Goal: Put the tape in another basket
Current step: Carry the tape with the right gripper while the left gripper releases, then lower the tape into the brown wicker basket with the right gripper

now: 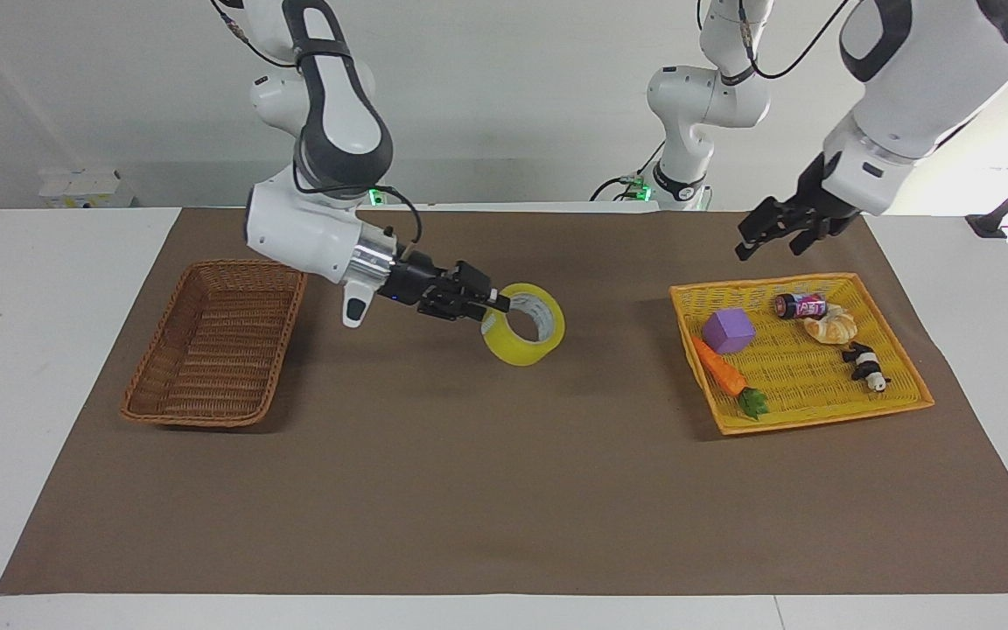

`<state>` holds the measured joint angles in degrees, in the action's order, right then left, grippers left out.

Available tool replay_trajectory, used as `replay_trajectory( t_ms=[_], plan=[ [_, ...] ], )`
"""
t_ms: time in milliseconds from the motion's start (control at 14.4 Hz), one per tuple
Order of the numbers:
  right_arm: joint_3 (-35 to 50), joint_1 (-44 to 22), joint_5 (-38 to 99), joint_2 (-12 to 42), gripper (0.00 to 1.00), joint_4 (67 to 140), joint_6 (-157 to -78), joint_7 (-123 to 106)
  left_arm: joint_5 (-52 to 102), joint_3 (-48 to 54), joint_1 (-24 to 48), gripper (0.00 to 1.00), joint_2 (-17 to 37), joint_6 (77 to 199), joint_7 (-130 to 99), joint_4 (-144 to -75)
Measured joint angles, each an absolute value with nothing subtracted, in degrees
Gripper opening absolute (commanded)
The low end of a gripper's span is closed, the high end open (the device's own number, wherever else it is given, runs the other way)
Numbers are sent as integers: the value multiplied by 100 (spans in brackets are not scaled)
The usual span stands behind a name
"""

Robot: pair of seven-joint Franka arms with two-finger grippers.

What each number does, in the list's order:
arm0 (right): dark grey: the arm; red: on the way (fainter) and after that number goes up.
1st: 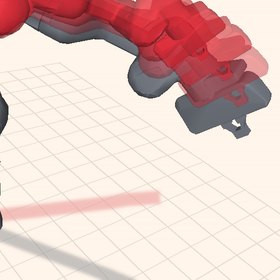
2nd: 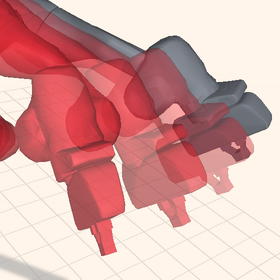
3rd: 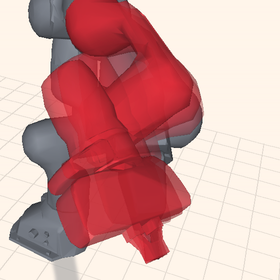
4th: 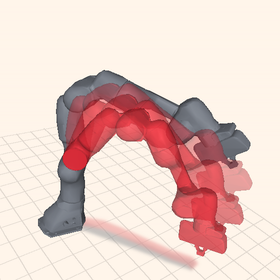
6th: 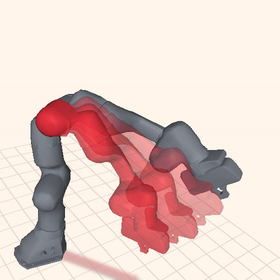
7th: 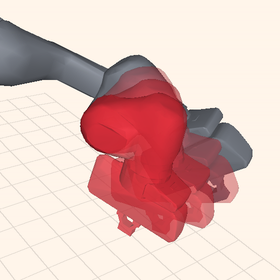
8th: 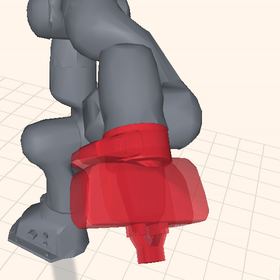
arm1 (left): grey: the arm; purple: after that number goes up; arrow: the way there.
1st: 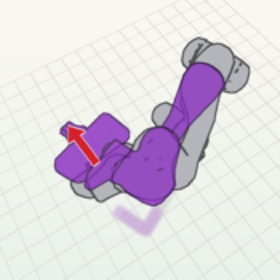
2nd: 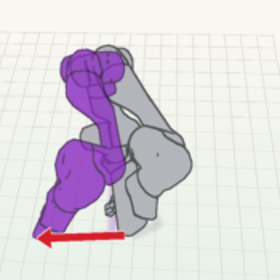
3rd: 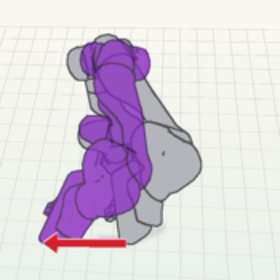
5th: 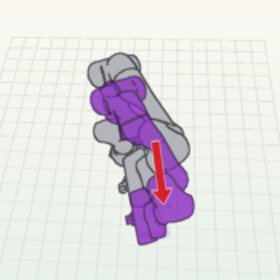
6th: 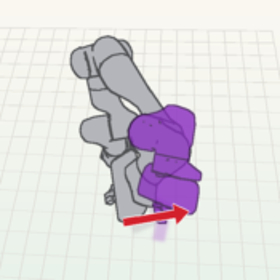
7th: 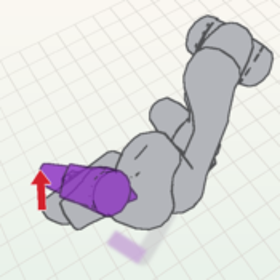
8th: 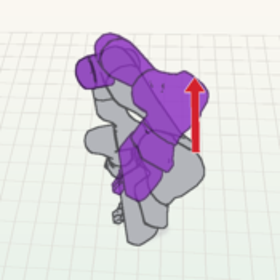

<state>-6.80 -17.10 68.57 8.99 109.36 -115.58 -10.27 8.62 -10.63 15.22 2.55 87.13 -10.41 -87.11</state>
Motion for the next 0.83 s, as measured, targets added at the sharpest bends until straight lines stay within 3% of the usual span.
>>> replay_trajectory(
  t_ms=[277,486,694,832],
  plan=[
    [-725,-36,6318,874,0,10863,-10140,-1902,223,-1071,764,100,254,8721,332,-8669],
    [-743,1403,5458,869,0,10636,-8988,-2494,180,-1071,600,100,255,8735,485,-8681],
    [-751,2604,4586,958,0,10631,-8321,-3626,164,-1055,595,100,255,8818,485,-8683],
    [-750,2994,4318,1214,0,10650,-8207,-4341,162,-1052,578,100,254,8822,489,-8683]
  ],
)
